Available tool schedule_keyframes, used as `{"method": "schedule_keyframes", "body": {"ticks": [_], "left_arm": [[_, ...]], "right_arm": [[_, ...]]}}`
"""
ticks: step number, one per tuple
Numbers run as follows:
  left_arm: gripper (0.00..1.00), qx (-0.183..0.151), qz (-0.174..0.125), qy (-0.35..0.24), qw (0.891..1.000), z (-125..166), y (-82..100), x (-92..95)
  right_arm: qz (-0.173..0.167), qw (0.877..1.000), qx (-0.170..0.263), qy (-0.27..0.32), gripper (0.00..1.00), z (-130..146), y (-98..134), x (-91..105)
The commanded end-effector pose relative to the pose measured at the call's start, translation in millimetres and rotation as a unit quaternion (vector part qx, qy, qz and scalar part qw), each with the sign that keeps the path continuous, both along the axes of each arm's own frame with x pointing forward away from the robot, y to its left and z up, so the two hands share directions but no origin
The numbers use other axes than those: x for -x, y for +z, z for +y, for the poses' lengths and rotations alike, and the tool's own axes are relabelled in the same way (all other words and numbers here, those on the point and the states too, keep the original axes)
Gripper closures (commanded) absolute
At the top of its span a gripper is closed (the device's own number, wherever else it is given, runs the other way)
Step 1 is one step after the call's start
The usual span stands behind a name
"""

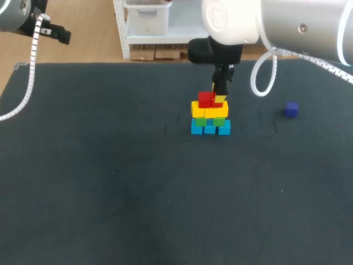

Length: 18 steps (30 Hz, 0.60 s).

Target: Place the blue cubes, place green cubes on the blue cubes, place the yellow cubes on the green cubes, then place the red cubes on the yellow cubes, and place purple cube on the red cubes.

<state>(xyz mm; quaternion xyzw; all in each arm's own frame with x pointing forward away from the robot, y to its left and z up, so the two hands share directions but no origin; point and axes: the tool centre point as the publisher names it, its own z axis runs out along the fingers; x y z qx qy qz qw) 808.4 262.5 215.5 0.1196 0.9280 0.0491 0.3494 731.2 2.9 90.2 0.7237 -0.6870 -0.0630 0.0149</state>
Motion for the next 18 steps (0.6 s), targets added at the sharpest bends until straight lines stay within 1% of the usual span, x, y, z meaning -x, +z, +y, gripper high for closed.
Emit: {"method": "schedule_keyframes", "body": {"ticks": [1, 7, 10, 12, 13, 16, 18], "left_arm": [[0.0, 0.001, 0.0, -0.001, 1.0, 0.8, 0.1, 0.2], [0.0, 0.001, 0.0, -0.001, 1.0, 0.8, 0.1, 0.2], [0.0, 0.001, 0.0, -0.001, 1.0, 0.8, 0.1, 0.2], [0.0, 0.001, 0.0, -0.001, 1.0, 0.8, 0.1, 0.2], [0.0, 0.001, 0.0, -0.001, 1.0, 0.8, 0.1, 0.2], [0.0, 0.001, 0.0, -0.001, 1.0, 0.8, 0.1, 0.2], [0.0, 0.001, 0.0, -0.001, 1.0, 0.8, 0.1, 0.2]], "right_arm": [[-0.002, 1.0, -0.002, 0.001, 0.59, -0.6, 0.3, 1.3], [-0.001, 1.0, -0.003, 0.001, 0.53, 0.3, 0.4, 2.3], [0.001, 1.0, -0.003, 0.002, 0.54, 0.6, 0.1, 2.7], [0.001, 1.0, -0.002, 0.003, 0.63, 1.0, -0.3, 3.1], [0.001, 1.0, -0.002, 0.003, 0.65, 1.2, -0.4, 3.2], [0.002, 1.0, -0.003, 0.004, 0.82, 1.3, -0.5, 3.2], [0.002, 1.0, -0.004, 0.004, 0.87, 1.3, -0.7, 3.2]]}}
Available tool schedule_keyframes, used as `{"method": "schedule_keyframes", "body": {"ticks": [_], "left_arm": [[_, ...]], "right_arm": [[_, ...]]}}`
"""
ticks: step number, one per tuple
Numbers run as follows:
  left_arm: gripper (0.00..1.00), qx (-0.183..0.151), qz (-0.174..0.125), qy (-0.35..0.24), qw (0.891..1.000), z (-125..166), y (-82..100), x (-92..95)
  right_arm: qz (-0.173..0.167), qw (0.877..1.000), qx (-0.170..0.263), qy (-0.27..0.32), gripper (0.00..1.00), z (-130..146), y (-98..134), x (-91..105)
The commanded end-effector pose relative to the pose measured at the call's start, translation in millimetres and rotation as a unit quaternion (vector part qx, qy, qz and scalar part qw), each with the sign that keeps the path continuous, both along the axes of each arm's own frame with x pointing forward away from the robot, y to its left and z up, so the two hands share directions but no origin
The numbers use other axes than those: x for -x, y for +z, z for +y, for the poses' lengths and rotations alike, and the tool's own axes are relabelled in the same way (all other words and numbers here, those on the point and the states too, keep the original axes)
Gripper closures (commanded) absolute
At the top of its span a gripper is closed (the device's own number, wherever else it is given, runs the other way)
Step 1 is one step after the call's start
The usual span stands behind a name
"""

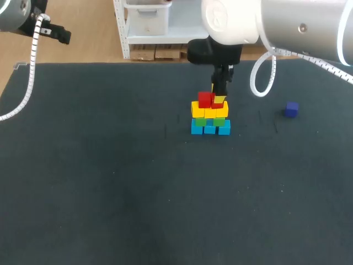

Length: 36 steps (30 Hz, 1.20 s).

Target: Place the blue cubes, place green cubes on the blue cubes, place the yellow cubes on the green cubes, then place the red cubes on the yellow cubes, and place purple cube on the red cubes.

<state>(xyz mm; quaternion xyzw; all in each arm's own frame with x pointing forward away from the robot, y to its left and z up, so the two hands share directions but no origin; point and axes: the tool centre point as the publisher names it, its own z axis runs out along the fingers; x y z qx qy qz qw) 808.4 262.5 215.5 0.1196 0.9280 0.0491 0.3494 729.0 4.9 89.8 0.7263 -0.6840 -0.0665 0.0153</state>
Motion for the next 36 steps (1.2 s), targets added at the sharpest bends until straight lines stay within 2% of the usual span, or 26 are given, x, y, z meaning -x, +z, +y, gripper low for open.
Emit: {"method": "schedule_keyframes", "body": {"ticks": [1, 11, 14, 15, 21, 22, 23, 24, 25, 31, 36], "left_arm": [[0.0, 0.001, 0.0, -0.001, 1.0, 1, 0.1, 0.2], [0.0, 0.001, 0.0, -0.001, 1.0, 1, 0.1, 0.2], [0.0, 0.001, 0.0, -0.001, 1.0, 1, 0.1, 0.2], [0.0, 0.001, 0.0, -0.001, 1.0, 1, 0.1, 0.2], [0.0, 0.001, 0.0, -0.001, 1.0, 1, 0.1, 0.2], [0.0, 0.001, 0.0, -0.001, 1.0, 1, 0.1, 0.2], [0.0, 0.001, 0.0, -0.001, 1.0, 1, 0.1, 0.2], [0.0, 0.001, 0.0, -0.001, 1.0, 1, 0.1, 0.2], [0.0, 0.001, 0.0, -0.001, 1.0, 1, 0.1, 0.2], [0.0, 0.001, 0.0, -0.001, 1.0, 1, 0.1, 0.2], [0.0, 0.001, 0.0, -0.001, 1.0, 1, 0.1, 0.2]], "right_arm": [[0.0, 1.0, -0.002, -0.001, 0.89, -1, 0, 1.0], [0.002, 1.0, -0.008, -0.003, 0.86, 0, 0, 2.1], [0.002, 1.0, -0.008, -0.002, 0.62, 0, 0, 2.4], [0.002, 1.0, -0.008, -0.002, 0.58, 0, 0, 2.4], [0.003, 1.0, -0.009, -0.006, 0.52, -1, 2, 1.9], [0.003, 1.0, -0.011, -0.008, 0.39, -1, 3, 2.1], [0.003, 1.0, -0.014, -0.009, 0.2, -1, 4, 2.3], [0.001, 1.0, -0.015, -0.01, 0.06, -2, 5, 2.5], [0.001, 1.0, -0.016, -0.011, 0.0, -2, 7, 2.8], [-0.008, 0.999, -0.029, -0.026, 0.0, -11, 19, 2.7], [-0.026, 0.997, -0.033, -0.059, 0.0, -31, 32, -3.0]]}}
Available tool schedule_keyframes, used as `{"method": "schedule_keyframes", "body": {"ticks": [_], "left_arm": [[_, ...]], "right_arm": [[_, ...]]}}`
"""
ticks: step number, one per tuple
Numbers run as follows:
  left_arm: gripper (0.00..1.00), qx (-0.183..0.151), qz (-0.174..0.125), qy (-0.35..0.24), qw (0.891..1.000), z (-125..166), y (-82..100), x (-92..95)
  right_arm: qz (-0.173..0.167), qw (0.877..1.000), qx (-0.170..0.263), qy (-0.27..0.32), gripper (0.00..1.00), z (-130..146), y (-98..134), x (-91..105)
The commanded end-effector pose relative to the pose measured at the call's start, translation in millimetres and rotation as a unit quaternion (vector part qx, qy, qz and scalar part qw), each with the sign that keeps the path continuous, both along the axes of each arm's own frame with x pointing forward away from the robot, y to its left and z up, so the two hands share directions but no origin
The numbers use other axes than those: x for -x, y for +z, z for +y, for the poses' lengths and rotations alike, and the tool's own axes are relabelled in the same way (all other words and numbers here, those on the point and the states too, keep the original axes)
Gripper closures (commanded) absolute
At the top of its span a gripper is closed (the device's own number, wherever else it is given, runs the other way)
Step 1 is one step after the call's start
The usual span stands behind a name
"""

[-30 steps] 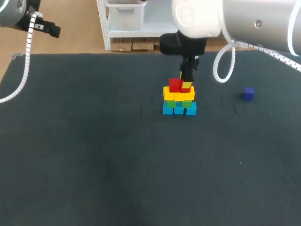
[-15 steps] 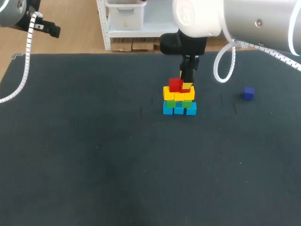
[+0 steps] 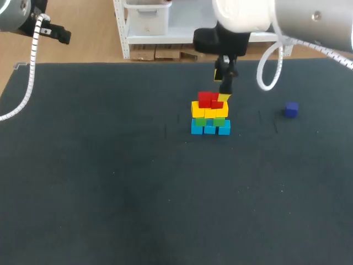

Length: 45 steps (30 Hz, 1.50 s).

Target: Place the blue cubes, place green cubes on the blue cubes, place the yellow cubes on the green cubes, then place the red cubes on the yellow cubes, and place purple cube on the red cubes.

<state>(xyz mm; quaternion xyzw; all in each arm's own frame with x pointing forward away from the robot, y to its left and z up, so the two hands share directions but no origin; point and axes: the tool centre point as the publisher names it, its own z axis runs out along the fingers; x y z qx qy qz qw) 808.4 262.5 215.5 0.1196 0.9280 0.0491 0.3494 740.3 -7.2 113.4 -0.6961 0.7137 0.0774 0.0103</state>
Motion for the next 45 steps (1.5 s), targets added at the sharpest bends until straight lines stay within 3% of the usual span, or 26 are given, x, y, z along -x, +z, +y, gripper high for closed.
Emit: {"method": "schedule_keyframes", "body": {"ticks": [1, 12, 25, 29, 32, 35, 37, 45], "left_arm": [[0.0, 0.001, 0.0, -0.001, 1.0, 1, 0.1, 0.1], [0.0, 0.001, 0.0, -0.001, 1.0, 1, 0.1, 0.1], [0.0, 0.001, 0.0, -0.001, 1.0, 1, 0.1, 0.1], [0.0, 0.001, 0.0, -0.001, 1.0, 1, 0.1, 0.1], [0.0, 0.001, 0.0, -0.001, 1.0, 1, 0.1, 0.1], [0.0, 0.001, 0.0, -0.001, 1.0, 1, 0.1, 0.1], [0.0, 0.001, 0.0, -0.001, 1.0, 1, 0.1, 0.1], [0.0, 0.001, 0.0, -0.001, 1.0, 1, 0.1, 0.1]], "right_arm": [[-0.021, 0.999, -0.01, -0.022, 0.0, -24, 11, 7.2], [-0.034, 0.996, 0.005, -0.081, 0.0, -73, 17, 8.3], [-0.05, 0.983, 0.079, -0.155, 0.0, -130, -6, 11.3], [-0.048, 0.982, 0.075, -0.165, 0.0, -144, -14, 11.5], [-0.048, 0.98, 0.073, -0.179, 0.08, -158, -21, 9.1], [-0.054, 0.977, 0.072, -0.194, 0.06, -172, -27, 5.4], [-0.057, 0.974, 0.075, -0.207, 0.0, -181, -31, 1.5], [-0.043, 0.978, 0.061, -0.197, 0.0, -196, -50, -9.8]]}}
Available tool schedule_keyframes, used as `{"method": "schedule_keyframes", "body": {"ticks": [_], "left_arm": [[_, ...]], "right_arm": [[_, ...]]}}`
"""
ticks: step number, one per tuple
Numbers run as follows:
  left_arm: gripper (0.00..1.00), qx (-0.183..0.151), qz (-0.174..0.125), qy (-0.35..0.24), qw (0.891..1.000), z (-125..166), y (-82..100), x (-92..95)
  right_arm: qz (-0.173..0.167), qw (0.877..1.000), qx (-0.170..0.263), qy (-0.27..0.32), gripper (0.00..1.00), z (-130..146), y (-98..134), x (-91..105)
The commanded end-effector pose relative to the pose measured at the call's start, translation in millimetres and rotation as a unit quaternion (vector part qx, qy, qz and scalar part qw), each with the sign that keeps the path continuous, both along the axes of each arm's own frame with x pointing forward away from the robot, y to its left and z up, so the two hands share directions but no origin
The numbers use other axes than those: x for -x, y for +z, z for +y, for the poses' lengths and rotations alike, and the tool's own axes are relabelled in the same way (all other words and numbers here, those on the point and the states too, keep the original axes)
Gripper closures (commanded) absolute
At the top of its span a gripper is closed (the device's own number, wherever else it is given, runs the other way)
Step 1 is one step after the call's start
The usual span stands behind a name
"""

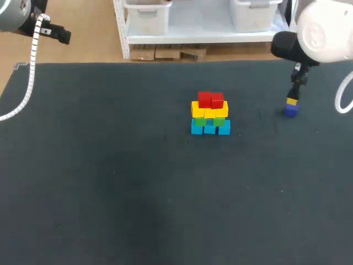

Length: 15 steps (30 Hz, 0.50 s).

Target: Place the blue cubes, place green cubes on the blue cubes, place the yellow cubes on the green cubes, then place the red cubes on the yellow cubes, and place purple cube on the red cubes.

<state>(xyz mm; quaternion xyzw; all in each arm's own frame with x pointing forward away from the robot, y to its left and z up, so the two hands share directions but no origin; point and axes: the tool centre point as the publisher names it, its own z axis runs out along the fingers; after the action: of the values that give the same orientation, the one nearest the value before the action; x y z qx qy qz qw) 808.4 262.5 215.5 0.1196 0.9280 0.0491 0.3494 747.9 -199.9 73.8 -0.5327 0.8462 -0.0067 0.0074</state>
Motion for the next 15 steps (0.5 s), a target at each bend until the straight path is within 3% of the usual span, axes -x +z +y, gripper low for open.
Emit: {"method": "schedule_keyframes", "body": {"ticks": [1, 15], "left_arm": [[0.0, 0.001, 0.0, -0.001, 1.0, 1, 0.1, 0.1], [0.0, 0.001, 0.0, -0.001, 1.0, 1, 0.1, 0.1]], "right_arm": [[0.001, 1.0, -0.011, 0.019, 0.0, -4, -13, -3.3], [0.039, 0.998, -0.004, 0.041, 0.0, -13, -44, -15.8]]}}
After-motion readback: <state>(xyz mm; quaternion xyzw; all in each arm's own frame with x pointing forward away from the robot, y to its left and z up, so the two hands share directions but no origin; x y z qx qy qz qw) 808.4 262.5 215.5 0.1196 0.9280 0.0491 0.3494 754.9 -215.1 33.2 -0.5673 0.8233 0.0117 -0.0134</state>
